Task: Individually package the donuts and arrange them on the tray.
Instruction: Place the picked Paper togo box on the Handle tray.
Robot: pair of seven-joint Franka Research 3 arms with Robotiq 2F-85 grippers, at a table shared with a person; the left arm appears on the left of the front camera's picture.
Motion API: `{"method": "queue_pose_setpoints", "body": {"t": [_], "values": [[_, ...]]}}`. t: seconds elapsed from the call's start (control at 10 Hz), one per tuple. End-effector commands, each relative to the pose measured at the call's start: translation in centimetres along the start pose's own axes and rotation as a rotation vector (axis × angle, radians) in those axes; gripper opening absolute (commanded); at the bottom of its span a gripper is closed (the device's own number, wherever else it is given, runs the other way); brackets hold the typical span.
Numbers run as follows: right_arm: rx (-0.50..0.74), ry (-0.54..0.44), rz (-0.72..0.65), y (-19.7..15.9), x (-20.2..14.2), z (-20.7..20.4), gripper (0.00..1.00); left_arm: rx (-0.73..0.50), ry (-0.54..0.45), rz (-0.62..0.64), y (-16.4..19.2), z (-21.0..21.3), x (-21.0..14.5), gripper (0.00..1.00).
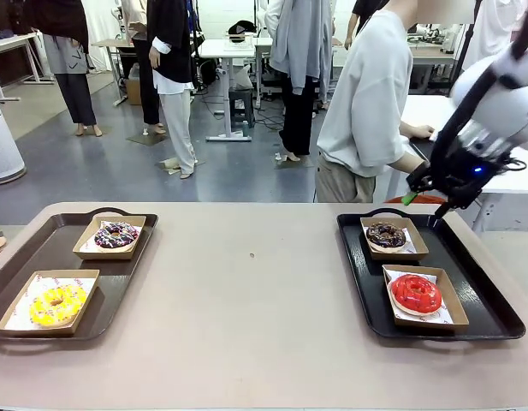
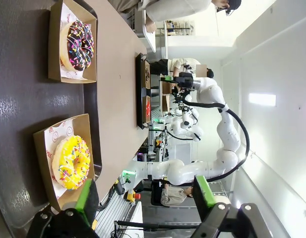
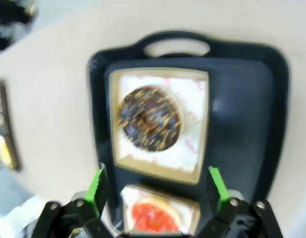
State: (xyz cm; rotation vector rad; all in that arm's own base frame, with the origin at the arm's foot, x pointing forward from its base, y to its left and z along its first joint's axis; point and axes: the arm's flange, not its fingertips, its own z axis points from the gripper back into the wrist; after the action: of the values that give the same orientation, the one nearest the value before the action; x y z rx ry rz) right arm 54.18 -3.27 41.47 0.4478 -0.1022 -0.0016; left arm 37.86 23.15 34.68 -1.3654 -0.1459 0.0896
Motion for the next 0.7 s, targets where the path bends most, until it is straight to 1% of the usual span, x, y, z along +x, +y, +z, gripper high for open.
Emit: {"method": "queue_pose_setpoints", "body": {"t": [0.0, 0.2, 0.3, 0.4, 0.6], "values": [[0.214, 0.062, -0.003, -3.6, -2.9, 4.2, 1.0, -0.003, 0.01, -0.006, -0.2, 0.1, 0.0, 1.0], [0.458, 0.035, 0.015, -7.5, -5.7, 8.5, 1.0, -0.003, 0.01, -0.006, -0.2, 0.1, 0.0, 1.0], [0.605, 0.007, 0.0, -10.3, -7.2, 10.6, 1.0, -0.003, 0.01, -0.006, -0.2, 0.1, 0.0, 1.0], [0.737, -0.039, -0.025, -12.9, -8.0, 11.7, 1.0, -0.003, 0.01, -0.006, -0.2, 0.1, 0.0, 1.0], [0.894, -0.095, -0.084, -17.8, -9.3, 11.4, 1.0, -0.003, 0.01, -0.006, -0.2, 0.1, 0.0, 1.0]]}}
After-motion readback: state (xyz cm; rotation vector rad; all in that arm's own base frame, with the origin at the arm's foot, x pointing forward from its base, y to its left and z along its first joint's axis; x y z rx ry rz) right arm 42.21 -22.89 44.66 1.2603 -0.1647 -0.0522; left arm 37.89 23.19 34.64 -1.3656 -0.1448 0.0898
